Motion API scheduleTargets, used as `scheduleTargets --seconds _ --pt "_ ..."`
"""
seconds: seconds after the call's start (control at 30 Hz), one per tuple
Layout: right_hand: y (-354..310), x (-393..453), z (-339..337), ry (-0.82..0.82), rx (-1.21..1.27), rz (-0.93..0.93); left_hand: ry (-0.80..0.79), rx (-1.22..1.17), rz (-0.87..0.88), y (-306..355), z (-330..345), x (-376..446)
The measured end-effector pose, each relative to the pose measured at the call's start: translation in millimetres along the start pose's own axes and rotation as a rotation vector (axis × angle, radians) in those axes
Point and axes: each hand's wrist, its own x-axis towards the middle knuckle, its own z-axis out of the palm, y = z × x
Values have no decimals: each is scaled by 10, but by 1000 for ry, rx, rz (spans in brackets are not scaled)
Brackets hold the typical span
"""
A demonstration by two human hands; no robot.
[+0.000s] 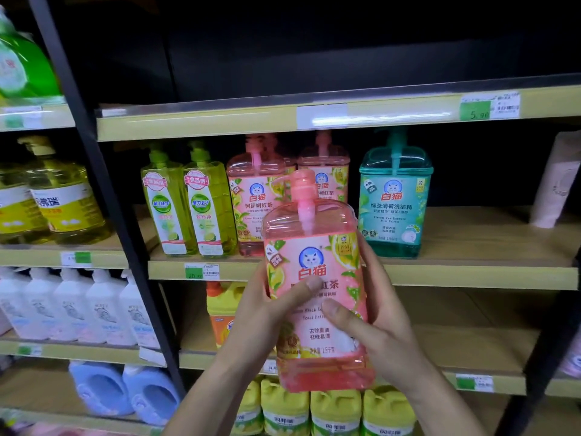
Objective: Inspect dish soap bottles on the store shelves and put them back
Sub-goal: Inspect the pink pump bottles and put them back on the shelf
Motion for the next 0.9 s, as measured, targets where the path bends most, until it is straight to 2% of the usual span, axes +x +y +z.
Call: scheduleTargets --seconds 0.17,0.3,0.57,0.9 --pt "-70 42 -221 -131 -50 75 -35 27 69 -8 -24 -53" --pt "-106 65 -298 -167 -95 76 -56 79 93 -44 -33 -59" --pt "-176 38 -314 -102 -210 2 -75 196 136 -33 -48 -59" --pt "-239 83 -272 -99 -190 45 -85 140 105 47 -37 -48"
